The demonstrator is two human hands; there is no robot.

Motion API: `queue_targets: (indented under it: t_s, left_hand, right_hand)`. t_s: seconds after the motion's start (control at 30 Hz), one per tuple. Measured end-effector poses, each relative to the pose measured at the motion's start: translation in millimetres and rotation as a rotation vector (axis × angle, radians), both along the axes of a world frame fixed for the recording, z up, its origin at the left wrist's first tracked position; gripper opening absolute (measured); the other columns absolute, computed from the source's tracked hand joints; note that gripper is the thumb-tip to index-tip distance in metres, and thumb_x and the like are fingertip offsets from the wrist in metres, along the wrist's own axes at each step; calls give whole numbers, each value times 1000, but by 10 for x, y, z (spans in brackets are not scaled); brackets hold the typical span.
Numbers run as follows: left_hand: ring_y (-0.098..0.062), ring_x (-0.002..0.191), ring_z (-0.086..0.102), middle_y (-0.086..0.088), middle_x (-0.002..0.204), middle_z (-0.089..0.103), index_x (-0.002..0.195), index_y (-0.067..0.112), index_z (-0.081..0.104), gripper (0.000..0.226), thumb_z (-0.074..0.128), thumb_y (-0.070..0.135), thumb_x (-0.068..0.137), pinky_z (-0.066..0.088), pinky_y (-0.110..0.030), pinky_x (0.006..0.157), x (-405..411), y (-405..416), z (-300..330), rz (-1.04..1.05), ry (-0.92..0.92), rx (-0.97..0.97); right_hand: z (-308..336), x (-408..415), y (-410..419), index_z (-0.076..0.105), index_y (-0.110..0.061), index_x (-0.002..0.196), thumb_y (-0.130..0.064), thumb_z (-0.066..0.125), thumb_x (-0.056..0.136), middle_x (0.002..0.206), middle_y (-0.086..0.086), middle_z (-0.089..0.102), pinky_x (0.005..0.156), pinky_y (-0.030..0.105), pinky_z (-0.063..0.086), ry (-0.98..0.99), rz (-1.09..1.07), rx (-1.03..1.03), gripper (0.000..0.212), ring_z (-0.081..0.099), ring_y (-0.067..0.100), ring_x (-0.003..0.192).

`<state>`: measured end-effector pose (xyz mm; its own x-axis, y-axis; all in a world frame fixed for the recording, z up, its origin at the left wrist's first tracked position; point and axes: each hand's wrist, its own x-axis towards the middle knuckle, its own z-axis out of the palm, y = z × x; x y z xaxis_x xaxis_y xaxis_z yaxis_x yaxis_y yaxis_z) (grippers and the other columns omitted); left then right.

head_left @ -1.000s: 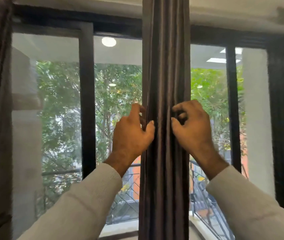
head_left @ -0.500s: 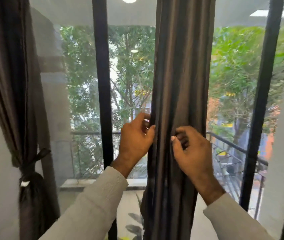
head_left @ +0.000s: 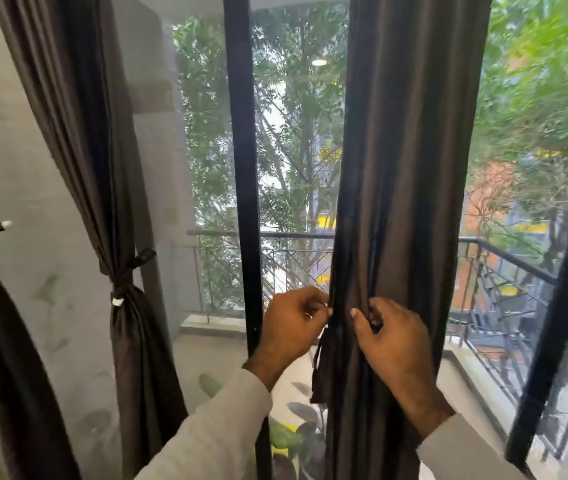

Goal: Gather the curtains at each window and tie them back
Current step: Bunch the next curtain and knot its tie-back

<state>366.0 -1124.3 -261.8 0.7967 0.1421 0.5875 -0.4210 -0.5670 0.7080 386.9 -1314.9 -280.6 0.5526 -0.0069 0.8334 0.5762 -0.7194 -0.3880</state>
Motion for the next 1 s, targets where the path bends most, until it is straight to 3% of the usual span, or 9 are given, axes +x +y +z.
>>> queue_targets:
  t_s: [0.1, 0.2, 0.3, 0.37, 0.47, 0.63, 0.77, 0.9, 1.0]
  left_hand:
    - [-10, 70, 73, 13, 72, 74, 85, 25, 78, 10, 70, 21, 80, 65, -39, 73, 76, -14, -119, -35, 4, -26]
    - [-5, 71, 70, 12, 75, 75, 82, 30, 76, 21, 68, 11, 82, 60, -29, 73, 126, 5, -178, -97, -32, -43]
    - [-2, 75, 69, 7, 81, 76, 85, 34, 76, 25, 69, 10, 84, 58, -23, 73, 122, -41, -286, -179, -57, -69]
    - [-4, 79, 72, 8, 85, 77, 90, 25, 80, 17, 72, 11, 86, 57, -22, 74, 108, -93, -386, -207, -87, -85]
    - [-6, 83, 73, 12, 88, 76, 93, 19, 80, 13, 75, 7, 90, 57, -20, 74, 133, -162, -479, -227, -127, -106]
    - [-10, 81, 76, 12, 86, 78, 96, 26, 78, 8, 76, 19, 98, 63, -36, 76, 161, -228, -489, -234, -141, -85]
    - [-3, 78, 74, 18, 85, 77, 100, 27, 79, 10, 82, 18, 94, 59, -26, 74, 196, -220, -541, -165, -161, -27]
    - [2, 78, 74, 16, 85, 80, 99, 19, 86, 11, 81, 9, 95, 55, -17, 74, 193, -206, -588, -52, -164, -89]
    - [-5, 78, 74, 13, 82, 78, 94, 18, 86, 9, 85, 10, 92, 58, -22, 73, 130, -189, -619, 27, -186, -99]
  right_hand:
    - [-200, 2, -40, 61, -17, 75, -21, 81, 87, 69, 2, 64, 61, 37, 51, 66, -57, 40, 24, 64, 32, 65]
    - [-409, -21, -37, 75, -13, 90, -25, 71, 97, 82, 4, 74, 69, 36, 57, 45, -105, 89, 15, 70, 31, 74]
    - [-636, -35, 76, 80, -4, 105, -23, 55, 96, 93, 10, 78, 76, 38, 58, -80, -200, -80, 33, 73, 33, 81]
    - [-737, -68, 140, 79, -1, 107, -18, 53, 90, 92, 12, 78, 72, 40, 61, -132, -199, -202, 36, 73, 34, 79]
    - [-805, -78, 174, 78, -4, 112, -13, 62, 86, 90, 9, 76, 72, 42, 63, -62, -159, -276, 32, 73, 33, 79]
    - [-808, -35, 154, 77, -9, 108, -13, 67, 86, 91, 5, 73, 77, 40, 62, 31, -82, -300, 24, 71, 29, 83]
    - [-849, 22, 28, 75, -13, 115, -14, 58, 91, 104, 3, 71, 83, 41, 59, 93, 127, -342, 29, 69, 30, 94]
    - [-775, -129, -180, 73, -14, 122, -14, 65, 97, 115, 3, 67, 89, 41, 56, -15, 45, -71, 27, 67, 27, 100]
    - [-614, -210, -335, 64, -9, 123, -22, 76, 93, 117, 7, 58, 91, 35, 51, -56, -97, 191, 35, 59, 25, 105]
